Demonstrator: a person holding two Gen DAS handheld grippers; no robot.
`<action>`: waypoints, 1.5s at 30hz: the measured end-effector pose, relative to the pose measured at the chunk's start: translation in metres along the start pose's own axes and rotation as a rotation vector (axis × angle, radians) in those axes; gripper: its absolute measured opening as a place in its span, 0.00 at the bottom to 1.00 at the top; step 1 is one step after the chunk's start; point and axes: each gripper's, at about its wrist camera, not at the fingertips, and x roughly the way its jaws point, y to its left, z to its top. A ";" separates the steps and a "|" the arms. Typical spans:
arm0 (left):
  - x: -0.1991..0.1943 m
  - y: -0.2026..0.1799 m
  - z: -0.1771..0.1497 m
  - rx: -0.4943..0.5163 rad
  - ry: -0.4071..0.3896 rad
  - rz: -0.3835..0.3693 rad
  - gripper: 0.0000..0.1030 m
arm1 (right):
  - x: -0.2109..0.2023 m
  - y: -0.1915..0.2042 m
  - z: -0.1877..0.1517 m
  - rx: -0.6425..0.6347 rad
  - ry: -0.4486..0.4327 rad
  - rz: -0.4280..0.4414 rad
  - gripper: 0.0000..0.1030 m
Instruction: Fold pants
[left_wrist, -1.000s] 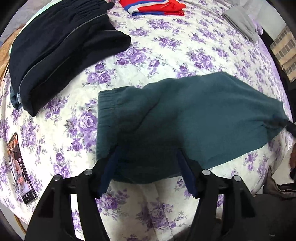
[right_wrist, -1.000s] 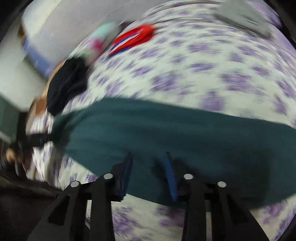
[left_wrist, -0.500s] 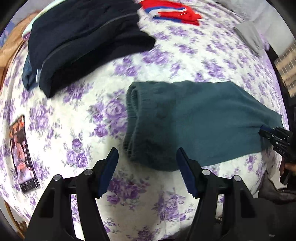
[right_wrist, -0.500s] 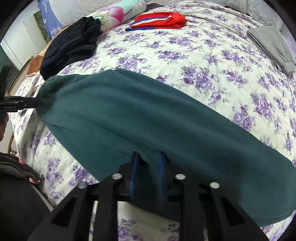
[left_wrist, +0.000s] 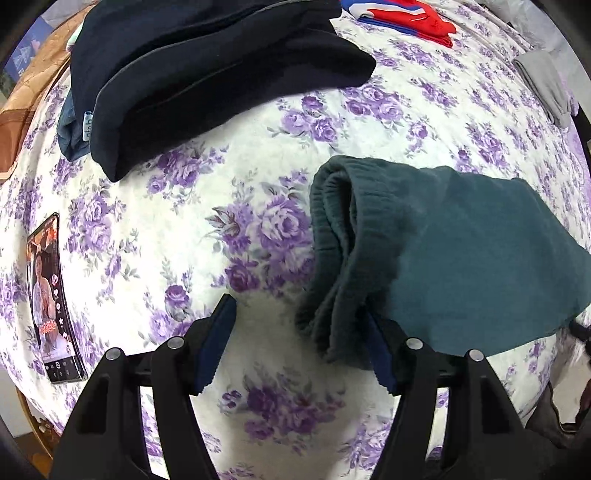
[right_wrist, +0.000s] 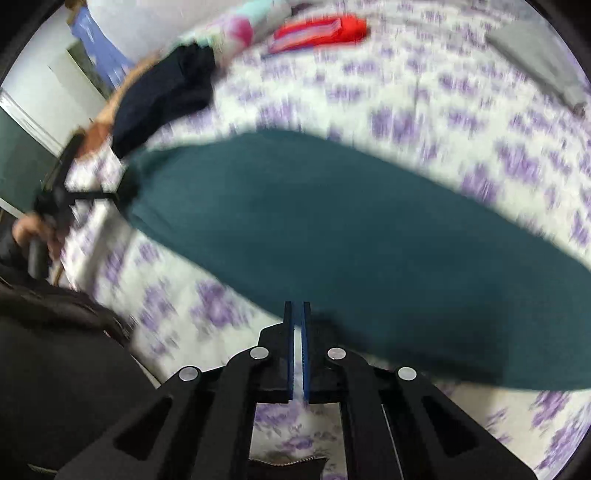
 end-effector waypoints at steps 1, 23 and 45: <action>0.001 0.000 0.001 0.012 0.001 0.007 0.64 | 0.008 0.000 -0.003 -0.001 0.027 -0.010 0.04; 0.009 -0.005 0.010 0.015 -0.061 0.051 0.69 | 0.075 0.025 0.188 -0.055 -0.111 -0.103 0.35; 0.011 0.015 -0.002 0.006 -0.051 0.011 0.79 | 0.067 0.027 0.177 -0.103 -0.082 0.022 0.06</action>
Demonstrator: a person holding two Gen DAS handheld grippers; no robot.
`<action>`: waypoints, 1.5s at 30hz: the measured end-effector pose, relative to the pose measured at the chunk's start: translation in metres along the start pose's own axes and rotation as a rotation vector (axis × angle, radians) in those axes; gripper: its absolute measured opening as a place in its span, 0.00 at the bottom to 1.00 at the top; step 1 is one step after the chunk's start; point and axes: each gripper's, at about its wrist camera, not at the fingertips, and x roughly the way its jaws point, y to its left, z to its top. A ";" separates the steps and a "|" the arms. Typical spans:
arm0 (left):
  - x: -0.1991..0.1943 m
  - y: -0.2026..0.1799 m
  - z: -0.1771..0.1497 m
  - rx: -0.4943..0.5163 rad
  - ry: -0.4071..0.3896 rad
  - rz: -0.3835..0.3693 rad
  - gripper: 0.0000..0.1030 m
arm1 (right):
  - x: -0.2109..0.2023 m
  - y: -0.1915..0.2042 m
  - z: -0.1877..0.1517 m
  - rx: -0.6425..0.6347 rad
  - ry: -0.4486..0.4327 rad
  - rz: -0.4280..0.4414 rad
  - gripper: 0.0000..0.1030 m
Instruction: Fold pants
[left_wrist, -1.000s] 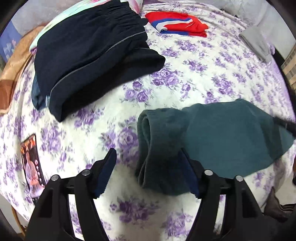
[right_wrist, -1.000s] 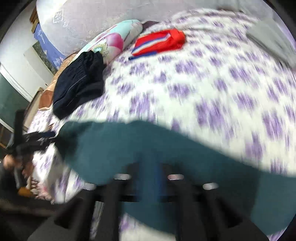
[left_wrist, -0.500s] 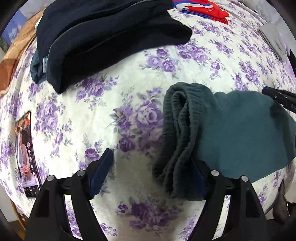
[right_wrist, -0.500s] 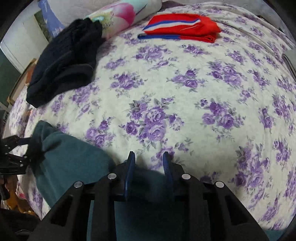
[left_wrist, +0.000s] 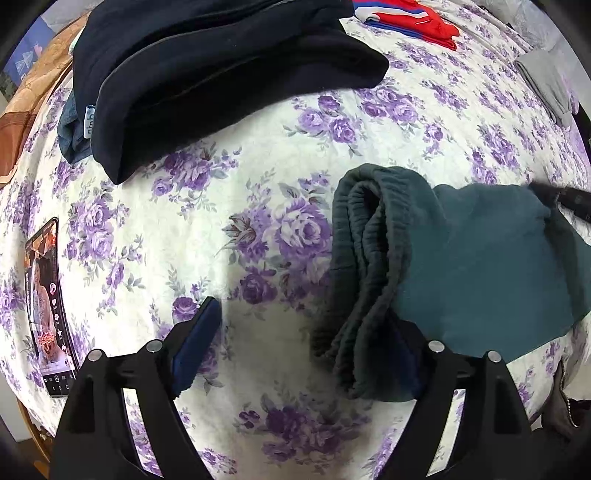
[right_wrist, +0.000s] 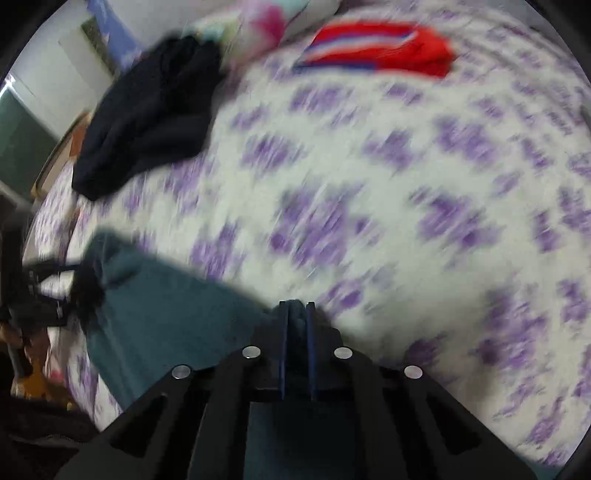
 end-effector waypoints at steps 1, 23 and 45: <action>0.000 0.001 -0.001 -0.002 -0.003 -0.001 0.79 | -0.008 -0.009 0.005 0.050 -0.048 0.007 0.06; -0.009 0.007 0.041 -0.168 -0.076 0.098 0.80 | -0.039 -0.075 -0.072 0.314 -0.093 -0.019 0.35; -0.029 -0.099 0.030 0.080 -0.072 -0.001 0.84 | -0.205 -0.286 -0.340 1.249 -0.424 -0.319 0.55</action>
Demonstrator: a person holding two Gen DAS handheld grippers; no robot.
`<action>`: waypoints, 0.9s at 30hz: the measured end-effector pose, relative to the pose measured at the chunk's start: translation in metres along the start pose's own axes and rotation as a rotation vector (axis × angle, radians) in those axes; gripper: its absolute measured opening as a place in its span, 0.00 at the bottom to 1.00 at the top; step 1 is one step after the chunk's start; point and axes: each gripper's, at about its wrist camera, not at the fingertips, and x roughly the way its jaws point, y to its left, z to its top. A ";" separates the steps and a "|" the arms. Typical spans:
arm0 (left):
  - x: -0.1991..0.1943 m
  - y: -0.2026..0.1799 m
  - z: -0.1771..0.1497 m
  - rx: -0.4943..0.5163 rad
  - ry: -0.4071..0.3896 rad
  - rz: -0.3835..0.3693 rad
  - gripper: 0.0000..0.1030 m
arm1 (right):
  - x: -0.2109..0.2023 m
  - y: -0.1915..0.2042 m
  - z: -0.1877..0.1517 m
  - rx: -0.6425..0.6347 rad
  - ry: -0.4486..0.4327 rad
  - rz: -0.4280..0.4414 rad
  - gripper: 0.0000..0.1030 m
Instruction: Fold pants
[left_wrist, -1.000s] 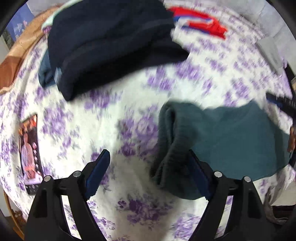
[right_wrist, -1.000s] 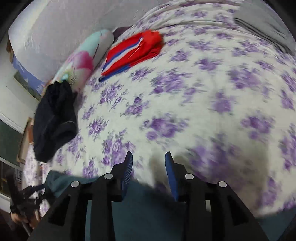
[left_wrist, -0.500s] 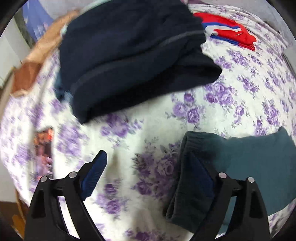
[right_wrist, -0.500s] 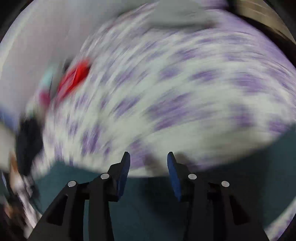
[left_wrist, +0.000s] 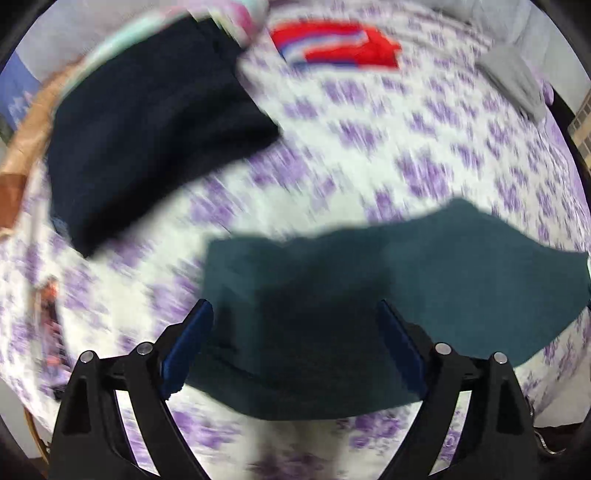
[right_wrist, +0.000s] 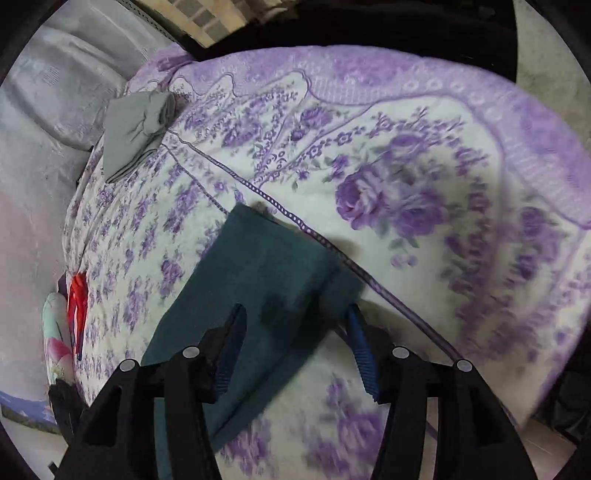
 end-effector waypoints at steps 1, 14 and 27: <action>0.013 -0.004 -0.003 -0.004 0.039 -0.007 0.84 | 0.007 -0.003 0.003 0.045 -0.021 0.007 0.56; 0.037 -0.014 -0.006 0.003 0.132 0.051 0.84 | -0.044 0.163 -0.050 -0.354 0.148 0.378 0.08; 0.005 0.007 -0.017 0.016 0.059 0.033 0.84 | 0.030 0.274 -0.198 -0.732 0.551 0.443 0.55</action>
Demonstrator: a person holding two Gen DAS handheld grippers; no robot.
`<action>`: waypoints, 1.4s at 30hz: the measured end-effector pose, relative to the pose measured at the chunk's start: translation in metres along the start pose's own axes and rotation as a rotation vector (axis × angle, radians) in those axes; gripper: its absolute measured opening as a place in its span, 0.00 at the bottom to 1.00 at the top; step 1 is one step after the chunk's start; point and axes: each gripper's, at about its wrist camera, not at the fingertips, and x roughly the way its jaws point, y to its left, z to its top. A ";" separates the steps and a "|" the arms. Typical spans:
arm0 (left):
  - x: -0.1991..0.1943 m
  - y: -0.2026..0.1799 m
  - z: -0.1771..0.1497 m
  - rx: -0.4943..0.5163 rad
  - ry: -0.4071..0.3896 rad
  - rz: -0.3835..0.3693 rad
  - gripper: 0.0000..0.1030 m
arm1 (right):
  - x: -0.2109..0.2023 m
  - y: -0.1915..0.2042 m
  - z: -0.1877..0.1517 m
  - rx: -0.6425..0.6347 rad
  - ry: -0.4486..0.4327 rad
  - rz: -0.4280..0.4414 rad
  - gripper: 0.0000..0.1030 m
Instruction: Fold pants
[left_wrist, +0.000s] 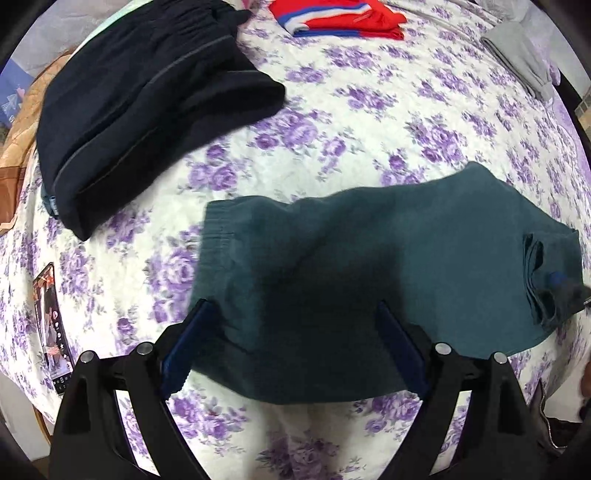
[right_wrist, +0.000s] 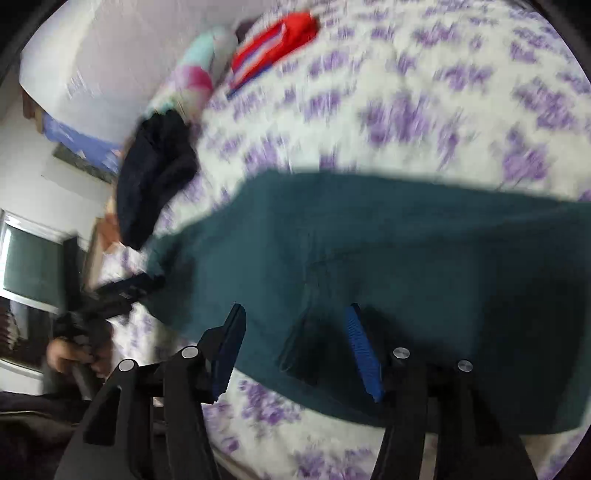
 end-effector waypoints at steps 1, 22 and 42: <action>-0.002 0.003 0.000 -0.006 -0.005 -0.006 0.84 | -0.014 -0.004 0.005 0.004 -0.036 -0.002 0.55; -0.008 0.069 -0.003 -0.152 -0.011 0.075 0.86 | -0.049 -0.027 -0.008 -0.017 -0.237 -0.389 0.51; 0.019 0.089 -0.018 -0.244 0.060 0.036 0.89 | -0.051 -0.013 -0.019 -0.103 -0.174 -0.465 0.56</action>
